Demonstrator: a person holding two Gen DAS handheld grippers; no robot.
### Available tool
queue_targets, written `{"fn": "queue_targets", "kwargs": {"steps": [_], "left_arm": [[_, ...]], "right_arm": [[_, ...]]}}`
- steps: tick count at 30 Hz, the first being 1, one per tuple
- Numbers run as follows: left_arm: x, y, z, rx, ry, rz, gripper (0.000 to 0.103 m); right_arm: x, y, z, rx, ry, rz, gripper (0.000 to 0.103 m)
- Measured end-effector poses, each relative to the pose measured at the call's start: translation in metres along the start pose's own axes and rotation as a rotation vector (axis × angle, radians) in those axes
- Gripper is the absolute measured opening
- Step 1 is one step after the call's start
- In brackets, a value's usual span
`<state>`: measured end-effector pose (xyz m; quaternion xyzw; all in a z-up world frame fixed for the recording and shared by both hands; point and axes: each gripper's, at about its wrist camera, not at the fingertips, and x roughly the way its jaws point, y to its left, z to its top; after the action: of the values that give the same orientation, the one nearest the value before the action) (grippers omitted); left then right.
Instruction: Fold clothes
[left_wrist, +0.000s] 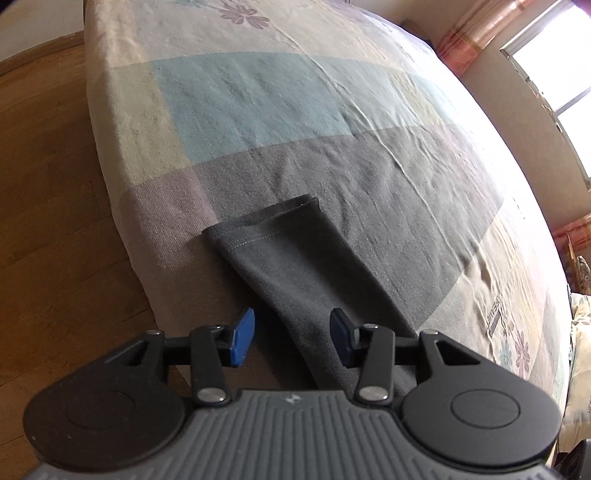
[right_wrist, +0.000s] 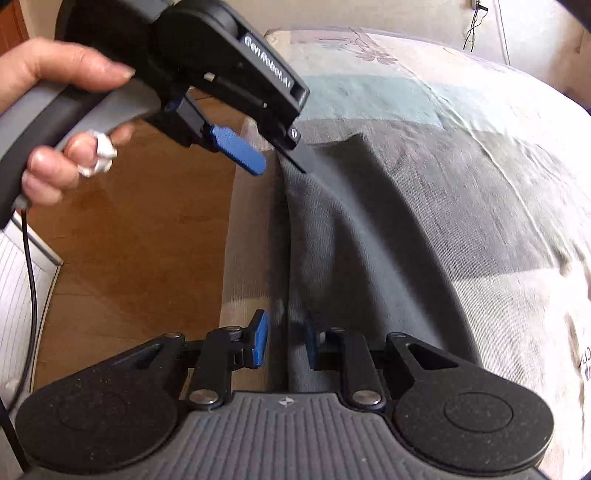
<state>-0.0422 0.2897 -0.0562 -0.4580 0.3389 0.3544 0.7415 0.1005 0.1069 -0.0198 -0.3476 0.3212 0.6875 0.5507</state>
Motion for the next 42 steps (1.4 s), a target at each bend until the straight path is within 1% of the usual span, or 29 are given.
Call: {"fn": "queue_targets", "kwargs": {"steps": [5, 7, 11, 15, 16, 18, 20, 23, 26, 28, 29, 31, 34, 37, 40, 42], "left_arm": [[-0.001, 0.01, 0.001, -0.018, -0.028, -0.002, 0.045], [-0.002, 0.015, 0.003, -0.027, -0.036, -0.006, 0.045], [-0.004, 0.025, 0.005, -0.04, -0.052, 0.001, 0.045], [-0.006, 0.034, 0.005, -0.055, -0.055, 0.003, 0.046], [-0.006, 0.035, 0.006, -0.06, -0.053, -0.003, 0.046], [-0.005, 0.035, 0.007, -0.069, -0.05, -0.019, 0.046], [-0.005, 0.035, 0.008, -0.079, -0.046, -0.034, 0.046], [-0.004, 0.036, 0.009, -0.093, -0.041, -0.058, 0.047], [-0.003, 0.036, 0.01, -0.108, -0.036, -0.082, 0.049], [-0.002, 0.037, 0.011, -0.118, -0.032, -0.097, 0.049], [0.001, 0.036, 0.012, -0.114, -0.03, -0.098, 0.049], [0.006, 0.033, 0.014, -0.102, -0.035, -0.097, 0.049], [0.009, 0.026, 0.015, -0.077, -0.059, -0.09, 0.049], [0.009, 0.021, 0.014, -0.052, -0.078, -0.058, 0.049], [0.009, 0.019, 0.012, -0.03, -0.088, -0.012, 0.047], [0.007, 0.017, 0.015, -0.025, -0.094, -0.012, 0.047]], "right_arm": [[0.012, 0.008, 0.018, -0.01, -0.054, -0.069, 0.024], [0.021, 0.009, 0.023, -0.021, -0.051, -0.085, 0.024], [0.042, 0.007, 0.027, -0.023, -0.006, -0.108, 0.023], [0.049, 0.01, 0.028, -0.081, -0.002, -0.122, 0.022], [0.05, 0.009, 0.029, -0.082, 0.002, -0.117, 0.021], [0.049, 0.001, 0.033, -0.049, 0.019, -0.085, 0.004], [0.047, -0.008, 0.037, -0.002, 0.035, -0.044, 0.003], [0.044, -0.026, 0.044, 0.143, 0.052, 0.068, 0.003], [0.045, -0.041, 0.047, 0.274, 0.077, 0.171, 0.004], [0.056, -0.043, 0.04, 0.308, 0.116, 0.188, 0.008], [0.055, -0.046, 0.041, 0.329, 0.104, 0.2, 0.008], [0.053, -0.052, 0.043, 0.372, 0.081, 0.224, 0.011], [0.038, -0.058, 0.041, 0.387, 0.016, 0.223, 0.012], [0.028, -0.067, 0.051, 0.316, -0.036, 0.15, 0.013], [0.033, -0.085, 0.061, 0.264, -0.041, 0.103, 0.013], [0.029, -0.094, 0.055, 0.259, -0.028, 0.102, 0.013]]}}
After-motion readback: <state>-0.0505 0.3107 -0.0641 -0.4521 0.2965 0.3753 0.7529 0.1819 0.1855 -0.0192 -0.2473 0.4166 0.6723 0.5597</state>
